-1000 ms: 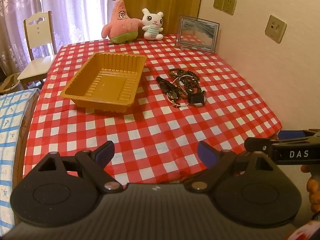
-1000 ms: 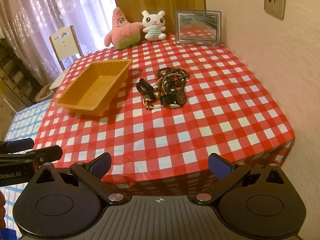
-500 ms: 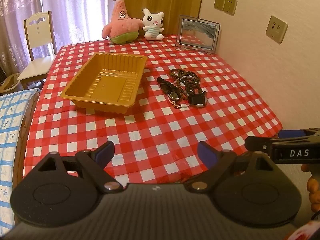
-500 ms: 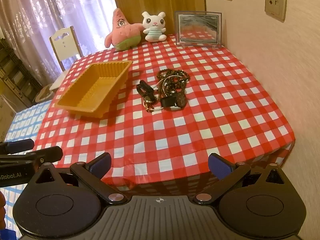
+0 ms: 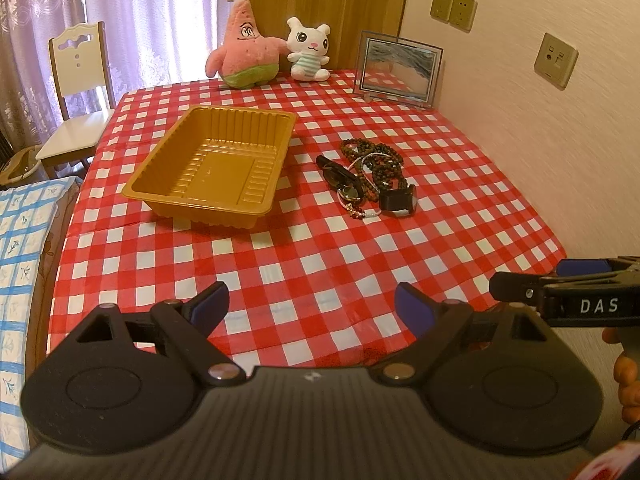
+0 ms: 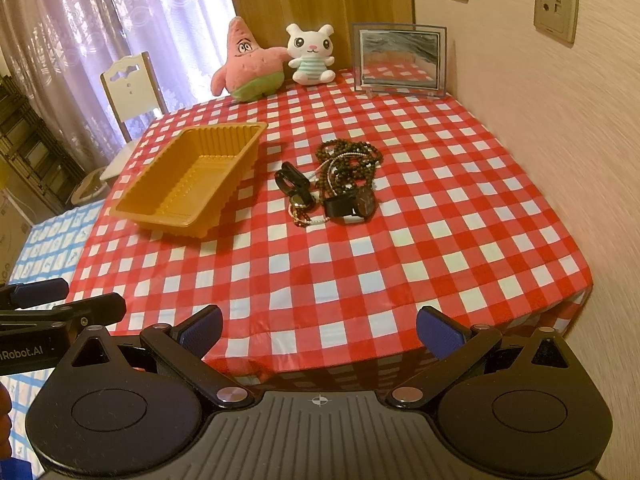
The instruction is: Organize jewelry
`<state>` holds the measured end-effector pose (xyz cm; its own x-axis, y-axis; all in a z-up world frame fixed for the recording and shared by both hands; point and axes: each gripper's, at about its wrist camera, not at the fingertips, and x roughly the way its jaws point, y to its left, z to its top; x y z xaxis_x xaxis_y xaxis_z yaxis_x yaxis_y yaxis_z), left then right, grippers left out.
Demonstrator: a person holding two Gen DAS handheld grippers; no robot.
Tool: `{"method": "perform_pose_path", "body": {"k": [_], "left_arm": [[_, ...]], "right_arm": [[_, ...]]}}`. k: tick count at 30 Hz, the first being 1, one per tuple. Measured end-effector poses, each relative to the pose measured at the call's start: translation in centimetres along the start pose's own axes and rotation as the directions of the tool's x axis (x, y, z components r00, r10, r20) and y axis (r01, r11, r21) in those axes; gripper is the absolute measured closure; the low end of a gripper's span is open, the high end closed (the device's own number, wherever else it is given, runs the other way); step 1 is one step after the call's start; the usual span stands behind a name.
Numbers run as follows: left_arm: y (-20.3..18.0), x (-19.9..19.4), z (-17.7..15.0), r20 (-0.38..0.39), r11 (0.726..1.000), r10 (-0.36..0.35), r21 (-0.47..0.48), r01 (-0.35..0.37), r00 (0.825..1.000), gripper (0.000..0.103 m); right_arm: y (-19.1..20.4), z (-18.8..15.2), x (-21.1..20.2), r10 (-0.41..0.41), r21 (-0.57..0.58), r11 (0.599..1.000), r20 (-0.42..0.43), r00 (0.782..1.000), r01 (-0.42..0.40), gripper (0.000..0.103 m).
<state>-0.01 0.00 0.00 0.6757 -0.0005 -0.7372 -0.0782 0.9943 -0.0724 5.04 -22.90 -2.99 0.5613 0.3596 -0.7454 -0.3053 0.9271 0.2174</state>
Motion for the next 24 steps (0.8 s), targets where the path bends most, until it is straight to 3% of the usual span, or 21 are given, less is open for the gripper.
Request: {"method": "perform_pose_path", "body": {"k": [24], "left_arm": [[0.00,0.00,0.00,0.000,1.000,0.000,0.000,0.000,1.000,0.014]], "right_arm": [[0.04,0.33,-0.02,0.001,-0.001,1.000,0.002,1.000,-0.001,0.000]]}}
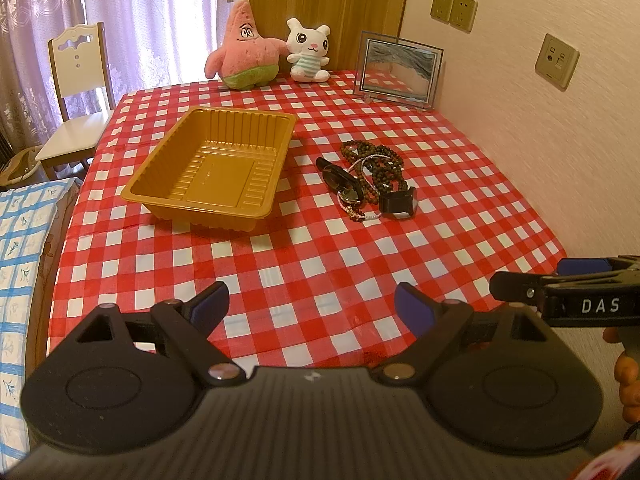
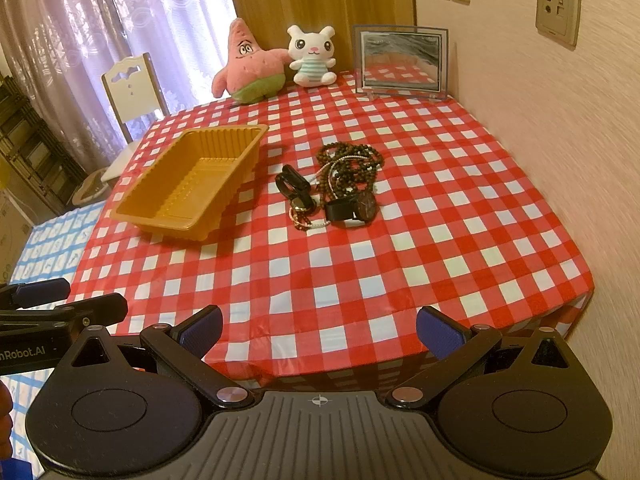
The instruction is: Organize jewelry
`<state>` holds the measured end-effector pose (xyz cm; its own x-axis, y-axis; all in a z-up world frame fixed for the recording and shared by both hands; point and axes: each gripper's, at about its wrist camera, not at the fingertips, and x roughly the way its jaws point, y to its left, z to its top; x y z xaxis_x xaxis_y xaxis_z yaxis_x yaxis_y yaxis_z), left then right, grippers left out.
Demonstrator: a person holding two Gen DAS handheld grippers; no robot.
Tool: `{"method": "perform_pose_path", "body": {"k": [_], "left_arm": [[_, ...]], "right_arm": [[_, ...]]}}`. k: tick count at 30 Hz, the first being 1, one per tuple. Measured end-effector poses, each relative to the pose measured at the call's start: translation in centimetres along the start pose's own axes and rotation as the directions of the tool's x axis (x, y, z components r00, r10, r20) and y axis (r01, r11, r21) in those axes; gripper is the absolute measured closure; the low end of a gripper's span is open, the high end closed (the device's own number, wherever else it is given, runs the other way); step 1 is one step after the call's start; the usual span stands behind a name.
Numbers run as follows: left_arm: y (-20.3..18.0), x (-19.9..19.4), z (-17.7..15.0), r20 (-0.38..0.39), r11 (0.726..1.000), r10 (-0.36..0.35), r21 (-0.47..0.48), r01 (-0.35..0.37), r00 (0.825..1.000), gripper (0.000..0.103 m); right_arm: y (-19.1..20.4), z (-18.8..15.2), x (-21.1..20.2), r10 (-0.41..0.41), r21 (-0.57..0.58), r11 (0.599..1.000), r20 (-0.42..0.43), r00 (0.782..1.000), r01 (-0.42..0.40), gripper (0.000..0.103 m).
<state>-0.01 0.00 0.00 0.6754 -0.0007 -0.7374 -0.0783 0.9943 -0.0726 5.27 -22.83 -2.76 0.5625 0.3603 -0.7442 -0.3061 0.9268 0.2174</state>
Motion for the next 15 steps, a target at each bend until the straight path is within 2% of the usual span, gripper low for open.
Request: {"method": "perform_pose_path", "body": {"k": [15], "left_arm": [[-0.06,-0.04,-0.05,0.000,1.000,0.001,0.000,-0.001,1.000,0.014]], "right_arm": [[-0.09,-0.02,-0.14,0.000,0.001,1.000,0.001,1.000,0.000,0.000]]}}
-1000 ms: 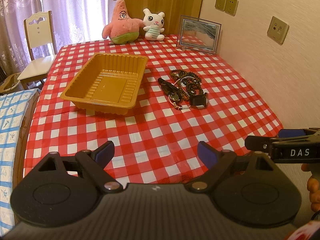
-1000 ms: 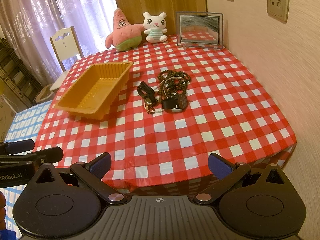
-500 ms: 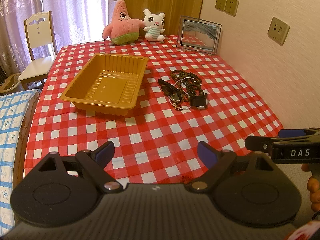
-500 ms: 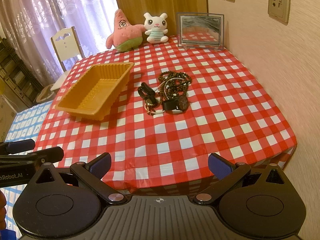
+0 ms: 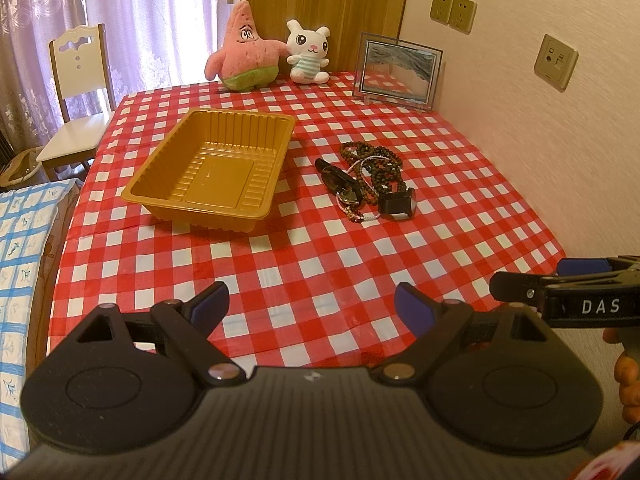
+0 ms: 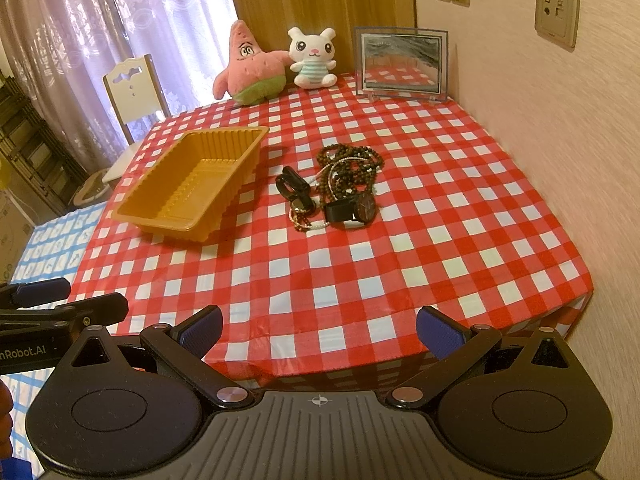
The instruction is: Organize jewelry
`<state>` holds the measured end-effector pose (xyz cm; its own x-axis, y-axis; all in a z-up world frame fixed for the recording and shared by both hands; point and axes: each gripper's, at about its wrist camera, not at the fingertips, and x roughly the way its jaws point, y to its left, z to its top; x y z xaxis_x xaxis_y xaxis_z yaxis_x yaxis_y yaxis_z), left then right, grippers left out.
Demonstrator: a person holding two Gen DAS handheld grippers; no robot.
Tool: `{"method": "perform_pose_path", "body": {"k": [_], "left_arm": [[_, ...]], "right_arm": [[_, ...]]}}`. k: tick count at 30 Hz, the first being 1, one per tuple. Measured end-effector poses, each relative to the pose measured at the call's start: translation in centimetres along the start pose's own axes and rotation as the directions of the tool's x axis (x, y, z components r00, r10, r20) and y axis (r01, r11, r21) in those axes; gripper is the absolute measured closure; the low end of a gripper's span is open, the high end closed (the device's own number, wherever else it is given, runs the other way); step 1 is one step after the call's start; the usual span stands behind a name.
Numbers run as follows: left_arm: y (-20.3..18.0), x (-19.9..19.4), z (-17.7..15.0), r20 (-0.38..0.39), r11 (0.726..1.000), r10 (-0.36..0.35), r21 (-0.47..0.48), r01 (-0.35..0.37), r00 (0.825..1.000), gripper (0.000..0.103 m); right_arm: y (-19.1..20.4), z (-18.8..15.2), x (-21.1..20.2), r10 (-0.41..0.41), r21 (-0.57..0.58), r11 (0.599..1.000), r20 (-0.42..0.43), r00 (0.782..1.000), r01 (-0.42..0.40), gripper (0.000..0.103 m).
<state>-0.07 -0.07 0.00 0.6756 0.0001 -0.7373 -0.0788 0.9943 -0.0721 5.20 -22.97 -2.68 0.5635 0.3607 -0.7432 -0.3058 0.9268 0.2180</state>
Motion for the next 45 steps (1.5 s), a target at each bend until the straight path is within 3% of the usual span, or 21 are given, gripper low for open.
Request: {"method": "perform_pose_path", "body": {"k": [30,37,45], "left_arm": [[0.4,0.5,0.5,-0.004,0.999,0.010,-0.034,-0.010,1.000,0.014],[2.5,2.4,0.2,0.023,0.990,0.079,-0.121,-0.075,0.997,0.014],[5.5,4.7,-1.2,0.023,0.953,0.205,-0.233,-0.195,0.978,0.016]], "right_arm": [[0.0,1.3,1.3,0.021,0.007,1.000,0.022,1.000,-0.021,0.000],[-2.9,1.7,2.9,0.047,0.040,0.998,0.060,0.997,-0.049,0.000],[-5.9,2.5,5.7,0.081,0.088,0.992,0.067,0.994,-0.086,0.000]]}}
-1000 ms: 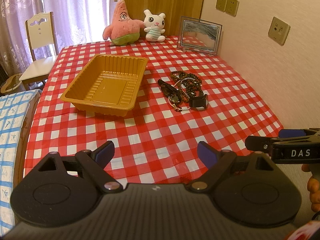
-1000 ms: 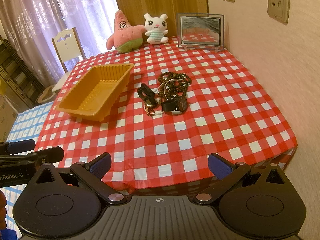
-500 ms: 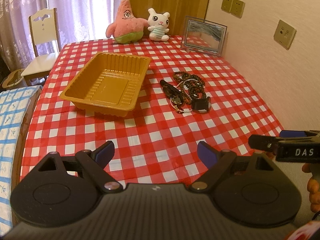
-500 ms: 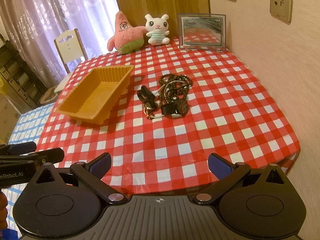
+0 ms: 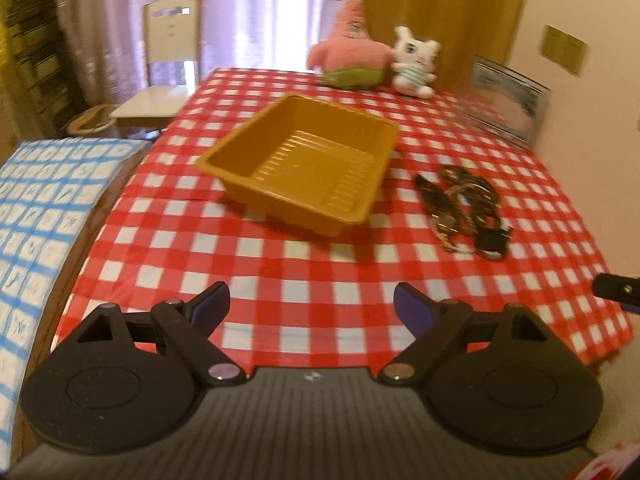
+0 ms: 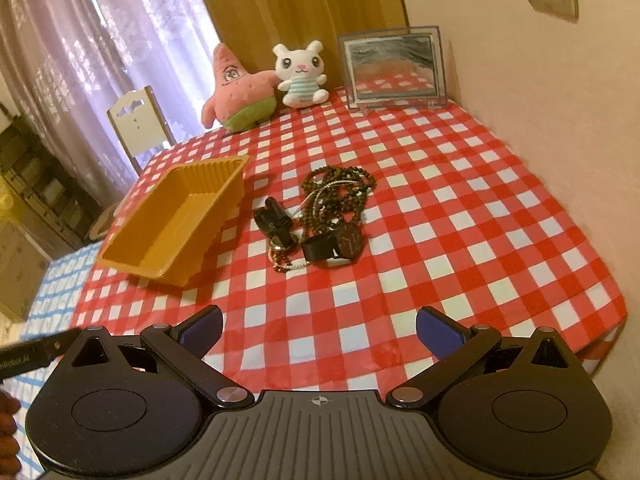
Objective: Organize jewelry
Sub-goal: 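Move the left tool to the orange tray rim and grasp it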
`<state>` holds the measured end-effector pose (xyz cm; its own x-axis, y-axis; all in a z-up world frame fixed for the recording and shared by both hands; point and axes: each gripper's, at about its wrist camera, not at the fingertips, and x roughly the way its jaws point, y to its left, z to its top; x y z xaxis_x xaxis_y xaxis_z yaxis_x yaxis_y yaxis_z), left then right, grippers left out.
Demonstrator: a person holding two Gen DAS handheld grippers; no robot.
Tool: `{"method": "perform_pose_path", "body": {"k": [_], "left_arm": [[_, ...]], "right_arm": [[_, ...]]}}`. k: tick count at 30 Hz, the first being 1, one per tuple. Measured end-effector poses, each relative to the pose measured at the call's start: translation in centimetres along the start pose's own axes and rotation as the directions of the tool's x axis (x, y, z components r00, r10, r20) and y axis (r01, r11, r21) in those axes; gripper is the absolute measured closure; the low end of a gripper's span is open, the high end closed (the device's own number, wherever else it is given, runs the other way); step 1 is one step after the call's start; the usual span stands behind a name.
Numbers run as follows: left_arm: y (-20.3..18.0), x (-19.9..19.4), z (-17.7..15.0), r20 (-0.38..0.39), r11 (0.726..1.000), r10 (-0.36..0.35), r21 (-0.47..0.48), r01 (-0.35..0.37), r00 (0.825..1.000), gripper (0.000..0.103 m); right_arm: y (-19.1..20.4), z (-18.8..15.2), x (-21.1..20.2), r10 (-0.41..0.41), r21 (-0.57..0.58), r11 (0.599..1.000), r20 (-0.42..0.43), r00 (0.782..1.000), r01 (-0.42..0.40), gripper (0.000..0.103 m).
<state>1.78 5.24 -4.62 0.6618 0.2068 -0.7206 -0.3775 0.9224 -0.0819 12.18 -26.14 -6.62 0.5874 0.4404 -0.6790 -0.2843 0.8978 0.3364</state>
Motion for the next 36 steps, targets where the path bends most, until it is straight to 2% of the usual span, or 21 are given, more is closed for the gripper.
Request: {"method": "perform_pose_path", "body": {"k": [3,8,12,14,19,25,31,36], "left_arm": [[1.0,1.1,-0.1,0.013,0.999,0.038,-0.027,-0.038,0.999,0.019],[2.9,3.3,0.4,0.035,0.998,0.041,-0.055,-0.039,0.999,0.022],[4.4,5.5,1.5,0.064,0.998,0.031,-0.060,-0.027,0.997,0.023],[5.6,6.9,2.4,0.079,0.997,0.023,-0.071,-0.017,0.997,0.028],[8.5,9.9,4.4,0.132,0.991,-0.005,-0.132,0.022,0.991,0.030],[11.2,13.9,6.2,0.152,0.972,-0.042,-0.224,0.076,0.987,0.032],[12.8,17.1,6.5,0.139,0.935,-0.096,-0.327,0.137,0.986,0.033],[13.6,19.6,6.8,0.145,0.918,-0.103,-0.367,0.150,0.984,0.034]], "right_arm": [[-0.8,0.1,1.5,-0.010,0.006,1.000,-0.004,1.000,0.010,0.000],[-1.0,0.4,3.8,0.005,0.056,0.998,-0.014,1.000,-0.004,0.000],[-0.2,0.6,5.6,-0.007,0.071,0.997,-0.002,1.000,0.007,0.000],[0.2,1.0,6.6,-0.030,0.091,0.995,-0.004,1.000,0.030,0.000],[1.1,2.0,8.7,-0.085,0.128,0.988,-0.003,0.996,0.085,0.000],[1.7,2.7,10.5,-0.145,0.169,0.975,-0.013,0.989,0.146,0.000],[1.8,2.4,11.8,-0.192,0.202,0.960,-0.036,0.981,0.195,0.000],[2.1,2.0,12.4,-0.219,0.207,0.952,-0.055,0.974,0.225,0.000]]}}
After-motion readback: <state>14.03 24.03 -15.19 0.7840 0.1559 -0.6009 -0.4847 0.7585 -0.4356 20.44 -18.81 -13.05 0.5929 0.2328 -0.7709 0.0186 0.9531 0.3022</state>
